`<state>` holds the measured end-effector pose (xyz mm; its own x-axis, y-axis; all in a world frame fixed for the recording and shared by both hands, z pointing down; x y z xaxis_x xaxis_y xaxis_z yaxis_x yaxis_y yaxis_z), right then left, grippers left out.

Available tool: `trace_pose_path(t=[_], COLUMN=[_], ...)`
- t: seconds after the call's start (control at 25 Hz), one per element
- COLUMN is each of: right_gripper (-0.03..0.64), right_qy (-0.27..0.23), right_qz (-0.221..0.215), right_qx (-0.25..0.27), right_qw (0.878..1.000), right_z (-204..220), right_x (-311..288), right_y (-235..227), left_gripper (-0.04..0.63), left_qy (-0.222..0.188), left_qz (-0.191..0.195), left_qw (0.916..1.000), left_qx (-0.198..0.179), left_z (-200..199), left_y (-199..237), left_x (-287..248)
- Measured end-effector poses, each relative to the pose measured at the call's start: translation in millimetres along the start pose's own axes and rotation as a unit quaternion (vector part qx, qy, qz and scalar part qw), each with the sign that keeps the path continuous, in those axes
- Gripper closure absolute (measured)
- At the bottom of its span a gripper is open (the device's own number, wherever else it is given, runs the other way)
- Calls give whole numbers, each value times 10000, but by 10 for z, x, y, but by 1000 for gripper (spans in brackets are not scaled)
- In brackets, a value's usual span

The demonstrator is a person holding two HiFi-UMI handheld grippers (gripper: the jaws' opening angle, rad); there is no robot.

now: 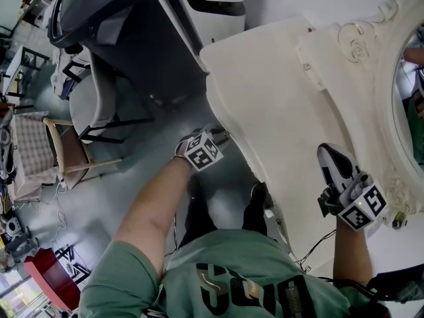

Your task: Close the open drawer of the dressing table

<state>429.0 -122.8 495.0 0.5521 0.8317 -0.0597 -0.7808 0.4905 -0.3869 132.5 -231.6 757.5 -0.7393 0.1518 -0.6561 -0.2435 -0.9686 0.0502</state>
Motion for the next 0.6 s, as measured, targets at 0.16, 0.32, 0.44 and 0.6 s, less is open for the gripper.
trace_pose_path(t=[0.16, 0.32, 0.44, 0.6], right_gripper=[606, 606, 606, 606], right_qy=[1, -13, -16, -17], right_qz=[19, 35, 53, 73], right_qx=[-19, -19, -28, -32], right_qw=[10000, 10000, 10000, 10000], right_z=[7, 16, 19, 7], right_x=[21, 40, 52, 61], right_y=[-37, -51, -74, -103], left_gripper=[468, 468, 468, 468], left_qy=[-11, -28, -45, -69], left_qz=[12, 24, 39, 63], left_qw=[10000, 10000, 10000, 10000], left_qx=[-4, -11, -15, -20], left_z=[-33, -57, -79, -114], left_y=[6, 11, 15, 27], left_x=[-52, -83, -116, -150])
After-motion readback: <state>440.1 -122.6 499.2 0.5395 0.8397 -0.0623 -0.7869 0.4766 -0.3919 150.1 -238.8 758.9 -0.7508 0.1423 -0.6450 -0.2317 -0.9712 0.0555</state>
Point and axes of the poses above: the fingertips, and each gripper's own axes: x backward along the fingers, y to its left, z out of its underside, the point moved 10 cm from there along x, backward along the fingers, and after that the axes turned 12 degrees about -y, right-handed, at the moved point
